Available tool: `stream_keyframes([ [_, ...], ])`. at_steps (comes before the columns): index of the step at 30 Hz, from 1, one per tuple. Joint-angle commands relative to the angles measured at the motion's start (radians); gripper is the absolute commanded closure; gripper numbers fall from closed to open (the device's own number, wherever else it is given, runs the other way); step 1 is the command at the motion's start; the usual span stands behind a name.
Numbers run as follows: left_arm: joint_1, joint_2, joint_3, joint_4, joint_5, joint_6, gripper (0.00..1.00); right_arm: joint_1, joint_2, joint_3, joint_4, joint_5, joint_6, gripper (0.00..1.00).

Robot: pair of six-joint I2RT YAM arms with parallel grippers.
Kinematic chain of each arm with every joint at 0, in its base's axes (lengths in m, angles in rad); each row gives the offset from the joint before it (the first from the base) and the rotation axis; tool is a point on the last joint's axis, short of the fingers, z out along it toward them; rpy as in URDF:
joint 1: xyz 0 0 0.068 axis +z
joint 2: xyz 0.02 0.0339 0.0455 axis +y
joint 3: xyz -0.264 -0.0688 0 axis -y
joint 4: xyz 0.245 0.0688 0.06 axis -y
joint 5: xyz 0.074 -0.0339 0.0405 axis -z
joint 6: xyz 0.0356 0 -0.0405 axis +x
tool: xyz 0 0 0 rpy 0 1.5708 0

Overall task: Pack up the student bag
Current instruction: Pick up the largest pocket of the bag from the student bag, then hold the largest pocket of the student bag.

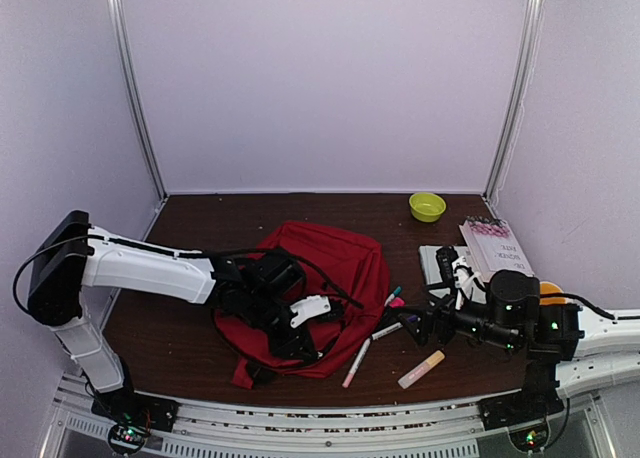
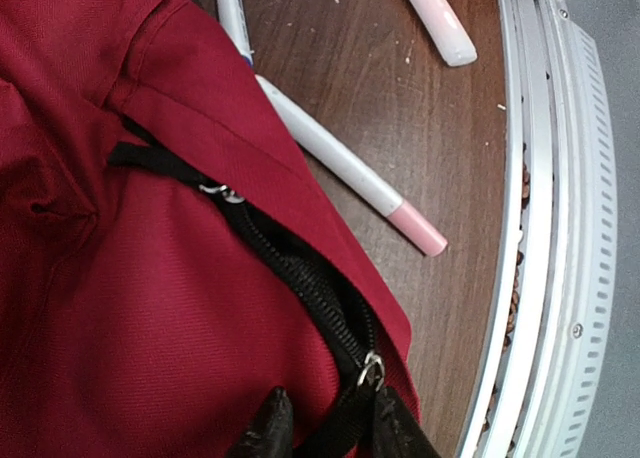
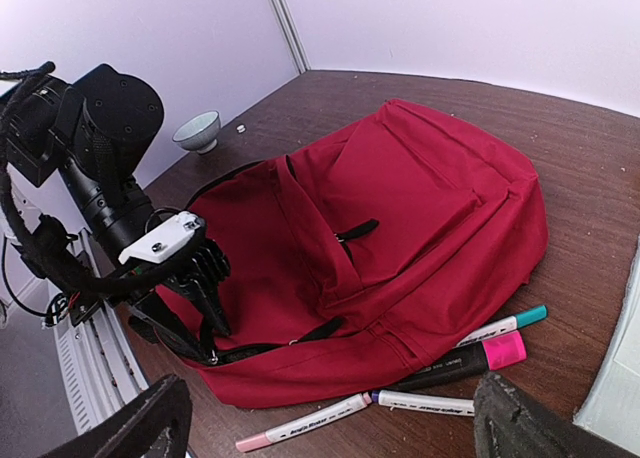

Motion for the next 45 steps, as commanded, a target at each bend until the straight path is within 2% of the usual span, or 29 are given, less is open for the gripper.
stream_keyframes([
  [1, -0.002, -0.015, 0.022, -0.031, -0.013, 0.021, 0.75, 0.001, -0.001, -0.014, 0.027, 0.001, 0.002, 0.01],
  [8, -0.004, -0.067, 0.030, -0.052, -0.013, -0.008, 1.00, 0.001, 0.021, -0.009, 0.051, -0.007, 0.003, 0.01],
  [20, -0.024, -0.160, 0.027, -0.064, -0.055, -0.063, 0.98, 0.002, 0.130, 0.024, 0.089, -0.016, 0.023, 0.02],
  [23, -0.033, -0.162, 0.026, -0.066, -0.068, -0.068, 0.93, 0.005, 0.158, 0.018, 0.118, -0.024, 0.025, 0.02],
  [38, -0.067, -0.130, 0.060, -0.085, -0.124, -0.078, 0.89, 0.005, 0.188, 0.023, 0.124, -0.036, 0.039, 0.02],
  [43, -0.090, -0.118, 0.070, -0.088, -0.138, -0.093, 1.00, 0.007, 0.189, 0.020, 0.129, -0.034, 0.036, 0.02],
  [45, -0.095, -0.106, 0.072, -0.088, -0.142, -0.099, 1.00, 0.007, 0.190, 0.018, 0.133, -0.034, 0.035, 0.02],
])
